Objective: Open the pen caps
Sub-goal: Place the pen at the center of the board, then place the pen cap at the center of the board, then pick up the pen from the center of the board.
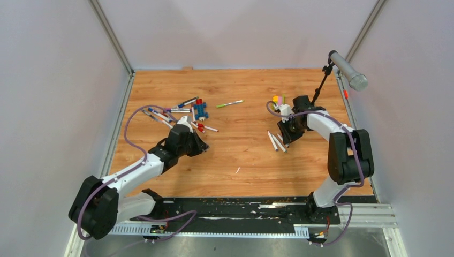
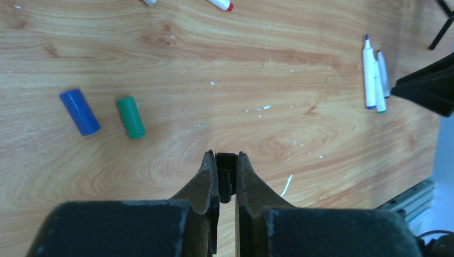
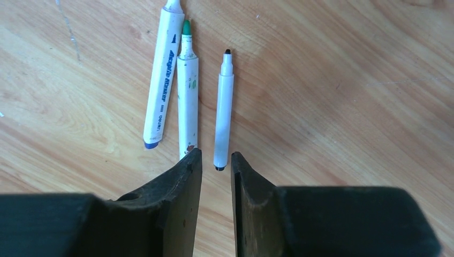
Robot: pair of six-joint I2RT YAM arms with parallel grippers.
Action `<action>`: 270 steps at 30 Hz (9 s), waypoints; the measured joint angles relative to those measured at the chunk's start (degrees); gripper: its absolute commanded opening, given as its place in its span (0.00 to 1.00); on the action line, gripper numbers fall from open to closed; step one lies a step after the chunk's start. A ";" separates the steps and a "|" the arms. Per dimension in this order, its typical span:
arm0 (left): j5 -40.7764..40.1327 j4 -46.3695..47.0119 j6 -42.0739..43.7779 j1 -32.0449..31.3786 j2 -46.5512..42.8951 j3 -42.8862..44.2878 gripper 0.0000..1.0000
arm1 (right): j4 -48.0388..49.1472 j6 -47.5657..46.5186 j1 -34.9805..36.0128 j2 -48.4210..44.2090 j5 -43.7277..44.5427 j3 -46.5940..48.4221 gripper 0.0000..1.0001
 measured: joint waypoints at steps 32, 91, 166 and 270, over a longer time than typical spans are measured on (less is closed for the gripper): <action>-12.48 -21.59 15.45 -3.93 27.98 22.25 0.39 | -0.63 -1.77 -0.85 -5.46 -6.40 0.02 0.29; -16.06 -20.26 5.70 5.14 27.58 31.30 0.47 | -1.14 -2.19 -0.96 -5.51 -9.09 0.02 0.30; -16.68 -30.86 -2.75 5.95 45.00 45.38 0.37 | -2.16 -2.38 -0.96 -5.81 -10.88 0.02 0.30; 21.38 52.41 1.75 -17.90 24.59 5.22 0.00 | 31.30 35.17 7.32 -21.68 -47.58 -14.27 0.37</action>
